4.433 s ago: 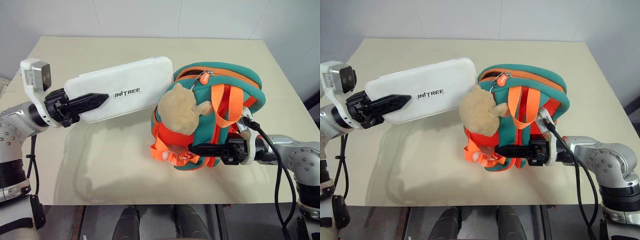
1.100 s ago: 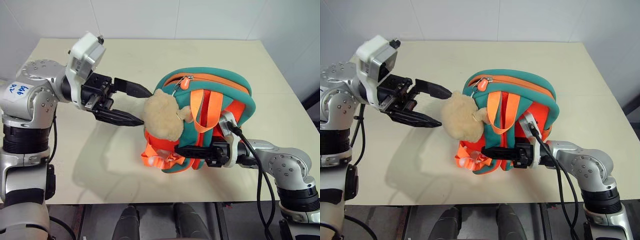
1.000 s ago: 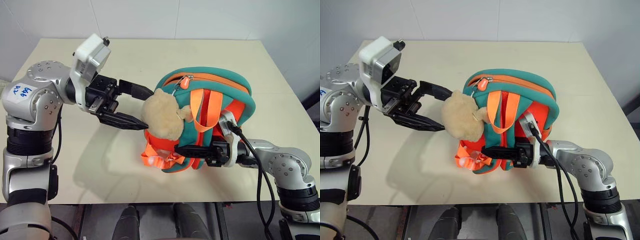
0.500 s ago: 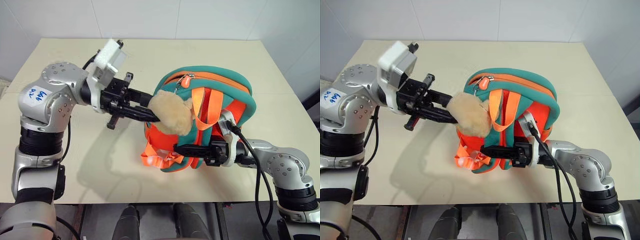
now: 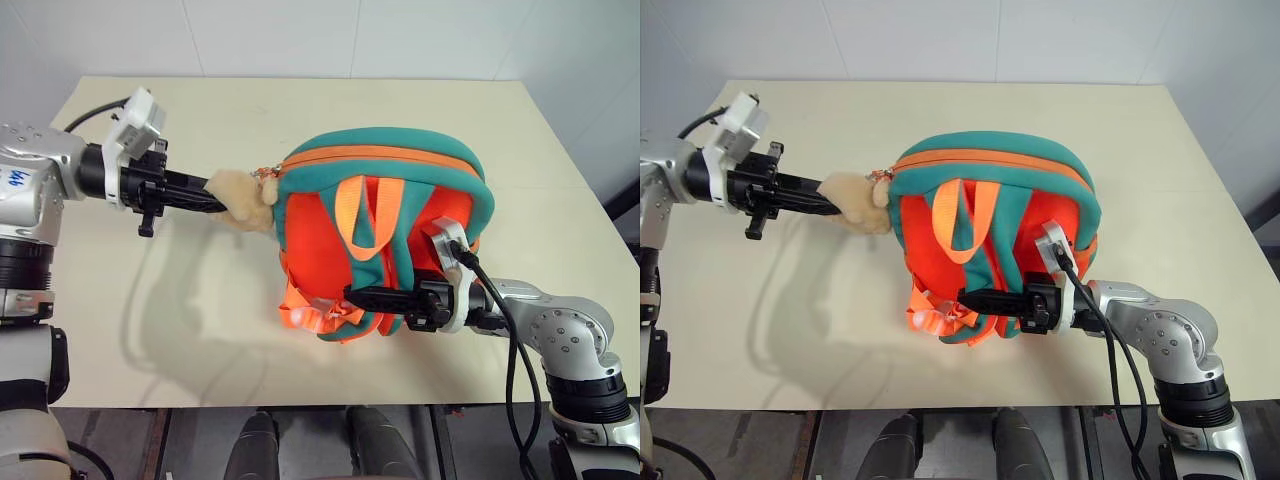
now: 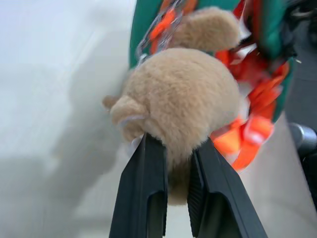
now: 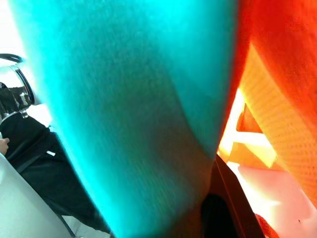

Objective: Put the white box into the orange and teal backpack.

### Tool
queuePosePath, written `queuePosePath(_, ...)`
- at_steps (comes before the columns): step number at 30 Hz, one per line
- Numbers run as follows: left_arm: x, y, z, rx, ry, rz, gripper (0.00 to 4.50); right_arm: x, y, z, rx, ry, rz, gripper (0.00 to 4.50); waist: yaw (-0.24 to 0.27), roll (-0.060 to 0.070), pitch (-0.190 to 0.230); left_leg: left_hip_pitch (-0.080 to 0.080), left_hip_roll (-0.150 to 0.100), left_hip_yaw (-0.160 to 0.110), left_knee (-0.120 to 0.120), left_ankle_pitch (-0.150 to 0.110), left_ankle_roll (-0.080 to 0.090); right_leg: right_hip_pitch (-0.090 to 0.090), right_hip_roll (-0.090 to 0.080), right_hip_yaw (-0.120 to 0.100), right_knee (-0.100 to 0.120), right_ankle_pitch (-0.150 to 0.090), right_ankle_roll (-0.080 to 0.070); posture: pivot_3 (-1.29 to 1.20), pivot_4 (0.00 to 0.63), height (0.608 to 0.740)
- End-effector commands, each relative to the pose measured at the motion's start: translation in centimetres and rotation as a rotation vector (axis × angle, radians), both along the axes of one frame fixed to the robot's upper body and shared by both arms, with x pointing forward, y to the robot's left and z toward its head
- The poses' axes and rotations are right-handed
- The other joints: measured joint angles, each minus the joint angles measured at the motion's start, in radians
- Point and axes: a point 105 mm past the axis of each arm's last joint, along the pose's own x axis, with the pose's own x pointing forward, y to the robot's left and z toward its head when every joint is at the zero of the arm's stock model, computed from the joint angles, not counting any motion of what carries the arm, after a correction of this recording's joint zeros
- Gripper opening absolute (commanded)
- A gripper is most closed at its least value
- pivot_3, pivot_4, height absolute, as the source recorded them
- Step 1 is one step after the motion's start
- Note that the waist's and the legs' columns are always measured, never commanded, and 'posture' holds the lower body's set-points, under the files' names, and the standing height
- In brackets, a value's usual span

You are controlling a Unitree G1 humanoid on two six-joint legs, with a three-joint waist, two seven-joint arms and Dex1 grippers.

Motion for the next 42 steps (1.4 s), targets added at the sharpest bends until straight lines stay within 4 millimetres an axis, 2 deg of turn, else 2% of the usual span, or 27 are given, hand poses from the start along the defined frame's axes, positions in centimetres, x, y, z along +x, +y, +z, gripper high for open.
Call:
queuePosePath(1, 0.5, 1.3, -3.8, 0.057, 0.110, 0.033, 0.23, -0.5, 0.1, 0.5, 0.015, -0.026, 0.008, 0.15, 0.001, 0.000, 0.000, 0.000, 0.000, 0.000, 0.000, 0.000, 0.000, 0.000, 0.000, 0.000, 0.000, 0.000, 0.000, 0.00, 0.150, 0.740)
queuePosePath(5, 0.5, 0.2, -8.8, 0.125, 0.144, -0.025, 0.23, -0.5, 0.2, 0.5, 0.020, -0.028, 0.004, 0.15, 0.000, 0.000, 0.000, 0.000, 0.000, 0.000, 0.000, 0.000, 0.000, 0.000, 0.000, 0.000, 0.000, 0.000, 0.000, 0.00, 0.150, 0.740)
queuePosePath(9, 0.6, -2.4, -10.3, 0.044, 0.092, -0.073, 0.23, -0.5, 0.4, 0.6, 0.031, -0.038, -0.007, 0.15, 0.004, 0.000, 0.000, 0.000, 0.000, 0.000, 0.000, 0.000, 0.000, 0.000, 0.000, 0.000, 0.001, 0.000, 0.000, 0.00, 0.150, 0.740)
queuePosePath(14, -0.7, -2.9, -9.4, 0.008, 0.049, -0.141, 0.23, 0.0, 0.4, 1.3, 0.055, -0.085, -0.049, 0.15, 0.003, 0.000, 0.000, 0.000, 0.000, 0.000, 0.001, 0.000, 0.000, 0.000, 0.000, 0.000, 0.001, 0.000, 0.000, 0.00, 0.150, 0.740)
queuePosePath(16, -0.9, -2.4, -8.5, 0.050, -0.053, -0.129, 0.23, 0.2, 0.2, 2.6, 0.111, -0.114, -0.070, 0.15, 0.003, 0.000, 0.000, 0.000, 0.000, 0.000, 0.001, 0.000, 0.000, 0.000, 0.000, 0.000, 0.001, 0.000, 0.000, 0.00, 0.150, 0.740)
queuePosePath(18, -0.9, -2.3, -7.4, 0.072, -0.146, -0.097, 0.23, 0.4, -0.1, 3.0, 0.093, -0.167, -0.088, 0.15, 0.002, 0.000, 0.000, -0.001, 0.000, 0.000, 0.000, 0.000, 0.000, 0.000, 0.000, 0.000, 0.001, 0.000, 0.000, 0.00, 0.150, 0.740)
queuePosePath(19, -0.8, -2.3, -6.7, 0.046, -0.171, -0.063, 0.23, 0.5, -0.2, 2.9, 0.067, -0.190, -0.102, 0.87, 0.003, 0.000, 0.000, -0.001, 0.000, 0.000, 0.000, 0.000, 0.000, 0.000, 0.000, 0.000, 0.001, 0.000, 0.000, 0.00, 0.150, 0.740)
queuePosePath(22, -1.7, -2.6, -5.7, -0.011, -0.134, -0.041, 1.19, 0.4, -0.5, 3.2, 0.030, -0.254, -0.108, 1.88, 0.003, 0.000, 0.000, 0.000, 0.000, 0.000, 0.000, 0.000, 0.000, 0.000, -0.001, 0.000, 0.001, 0.000, 0.000, 0.00, 0.150, 0.740)
queuePosePath(25, -2.9, -2.6, -5.6, -0.008, -0.142, -0.057, 2.10, -0.2, -1.1, 3.9, -0.011, -0.334, -0.110, 2.80, 0.000, 0.000, 0.000, 0.000, 0.000, 0.000, 0.000, 0.000, 0.000, 0.000, -0.001, 0.000, 0.001, 0.000, 0.000, 0.00, 0.150, 0.740)
queuePosePath(30, -3.7, -2.0, -5.6, 0.008, -0.192, -0.043, 3.71, 0.2, -3.1, 3.9, -0.122, -0.497, -0.197, 4.50, 0.004, 0.000, 0.000, 0.000, 0.000, 0.000, -0.001, 0.000, 0.000, 0.000, -0.001, 0.000, -0.001, 0.000, 0.000, 0.00, 0.150, 0.740)
queuePosePath(32, -3.9, -2.2, -5.7, 0.003, -0.183, -0.046, 4.30, 0.3, -3.8, 3.9, -0.135, -0.507, -0.217, 4.50, 0.007, 0.000, 0.000, 0.000, 0.000, 0.000, 0.000, 0.000, 0.000, 0.000, -0.001, 0.000, -0.001, 0.000, 0.000, 0.00, 0.150, 0.740)
queuePosePath(33, -4.1, -2.2, -5.8, -0.002, -0.178, -0.045, 4.45, 0.3, -4.3, 3.8, -0.139, -0.494, -0.236, 4.50, 0.007, 0.000, 0.000, 0.000, 0.000, 0.000, 0.000, 0.000, 0.000, 0.001, -0.001, 0.000, -0.001, 0.000, 0.000, 0.00, 0.150, 0.740)
queuePosePath(42, -4.2, -0.9, -6.4, -0.099, -0.191, 0.012, 4.45, 0.1, -10.8, 1.4, -0.342, -0.473, -0.425, 4.50, 0.012, 0.000, 0.000, 0.000, 0.000, 0.001, 0.000, 0.000, 0.000, 0.001, -0.001, 0.000, -0.002, 0.000, 0.000, 0.00, 0.150, 0.740)
